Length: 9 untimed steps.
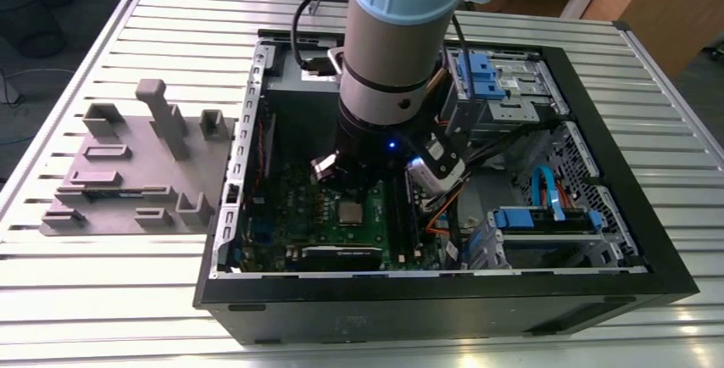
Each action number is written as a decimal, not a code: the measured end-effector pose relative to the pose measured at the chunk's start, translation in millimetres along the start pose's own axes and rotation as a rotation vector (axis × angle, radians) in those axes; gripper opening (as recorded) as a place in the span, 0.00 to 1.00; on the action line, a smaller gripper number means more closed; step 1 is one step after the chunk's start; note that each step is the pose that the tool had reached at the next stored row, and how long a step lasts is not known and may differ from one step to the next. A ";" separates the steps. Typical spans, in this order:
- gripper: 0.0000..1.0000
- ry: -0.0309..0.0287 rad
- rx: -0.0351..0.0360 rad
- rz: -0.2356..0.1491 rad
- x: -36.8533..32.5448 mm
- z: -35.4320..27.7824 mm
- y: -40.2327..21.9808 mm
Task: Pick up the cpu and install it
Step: 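Close the cpu cover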
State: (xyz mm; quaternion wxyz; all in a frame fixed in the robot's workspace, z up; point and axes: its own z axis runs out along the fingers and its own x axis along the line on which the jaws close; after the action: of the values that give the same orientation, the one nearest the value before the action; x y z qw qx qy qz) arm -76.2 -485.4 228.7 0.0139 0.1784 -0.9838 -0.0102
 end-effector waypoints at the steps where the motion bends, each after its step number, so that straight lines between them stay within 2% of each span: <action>1: 0.10 0.0005 0.0005 -0.017 0.0 0.0 0.0; 5: 0.10 0.0015 0.0014 -0.058 0.0 0.0 0.0; 9: 0.10 0.0021 0.0018 -0.081 0.0 0.0 0.0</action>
State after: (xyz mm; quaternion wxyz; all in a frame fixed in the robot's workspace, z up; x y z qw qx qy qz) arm -76.2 -485.4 228.7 0.0144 0.2181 -0.9758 -0.0097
